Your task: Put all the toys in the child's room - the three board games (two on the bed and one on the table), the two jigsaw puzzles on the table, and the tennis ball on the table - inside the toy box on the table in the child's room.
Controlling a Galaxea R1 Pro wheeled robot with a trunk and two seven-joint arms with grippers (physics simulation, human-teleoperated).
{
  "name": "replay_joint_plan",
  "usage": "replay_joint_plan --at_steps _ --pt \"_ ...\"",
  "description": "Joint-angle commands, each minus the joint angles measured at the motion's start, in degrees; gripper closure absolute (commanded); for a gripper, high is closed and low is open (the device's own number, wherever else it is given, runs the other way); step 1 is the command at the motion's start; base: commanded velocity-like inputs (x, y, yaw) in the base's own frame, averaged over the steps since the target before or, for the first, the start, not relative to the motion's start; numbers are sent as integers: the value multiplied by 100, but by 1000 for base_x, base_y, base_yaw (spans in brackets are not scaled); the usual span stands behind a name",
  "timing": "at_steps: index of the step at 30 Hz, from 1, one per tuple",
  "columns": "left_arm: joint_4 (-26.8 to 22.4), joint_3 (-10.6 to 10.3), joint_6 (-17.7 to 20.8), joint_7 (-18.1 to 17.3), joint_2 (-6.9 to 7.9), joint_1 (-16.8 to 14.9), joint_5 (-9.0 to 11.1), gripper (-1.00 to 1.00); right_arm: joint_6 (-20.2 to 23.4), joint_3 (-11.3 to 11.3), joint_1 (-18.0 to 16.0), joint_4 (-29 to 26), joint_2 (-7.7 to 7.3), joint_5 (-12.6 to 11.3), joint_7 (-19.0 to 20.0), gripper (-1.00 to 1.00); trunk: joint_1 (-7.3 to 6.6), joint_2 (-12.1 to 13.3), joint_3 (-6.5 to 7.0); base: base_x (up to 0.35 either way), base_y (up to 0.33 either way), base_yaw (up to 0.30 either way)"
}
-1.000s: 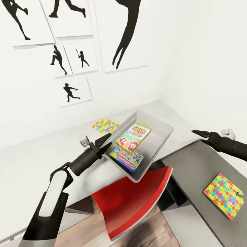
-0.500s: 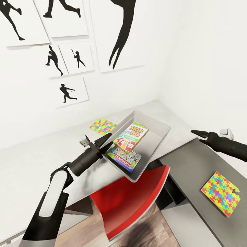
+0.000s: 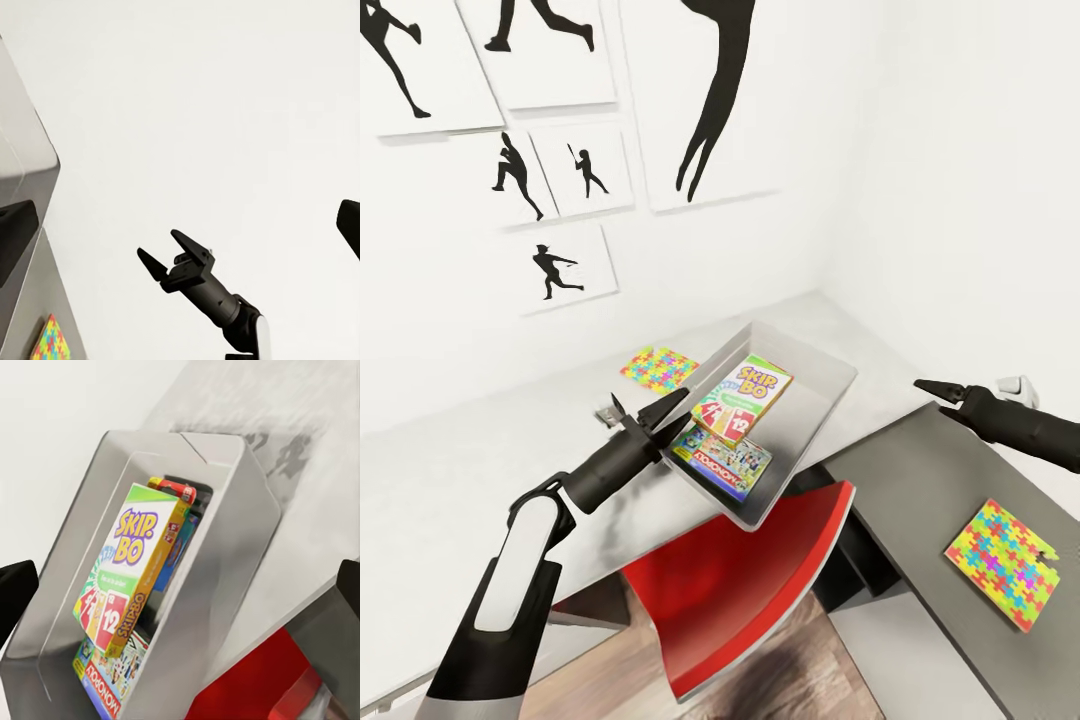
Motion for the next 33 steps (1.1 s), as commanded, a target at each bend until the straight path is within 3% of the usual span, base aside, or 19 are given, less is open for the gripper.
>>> replay_joint_plan --at_steps 1,7,16,33 --pt "1 -20 30 2 -3 -9 11 -100 21 -4 -5 -3 1 -61 -62 -100 3 -10 -9 0 0 -109" --pt "1 -126 31 56 -2 -28 1 -100 21 -2 -5 -2 6 -64 -69 -100 3 -10 -9 0 0 -160" --pt "-4 -380 31 487 -46 -69 -215 -100 21 -4 -5 -2 17 -66 -84 -100 3 -10 -9 0 0 -244" --pt "-5 -528 31 651 -61 -118 -299 -100 21 -7 -5 -2 20 -67 -90 -100 3 -10 -9 0 0 -276"
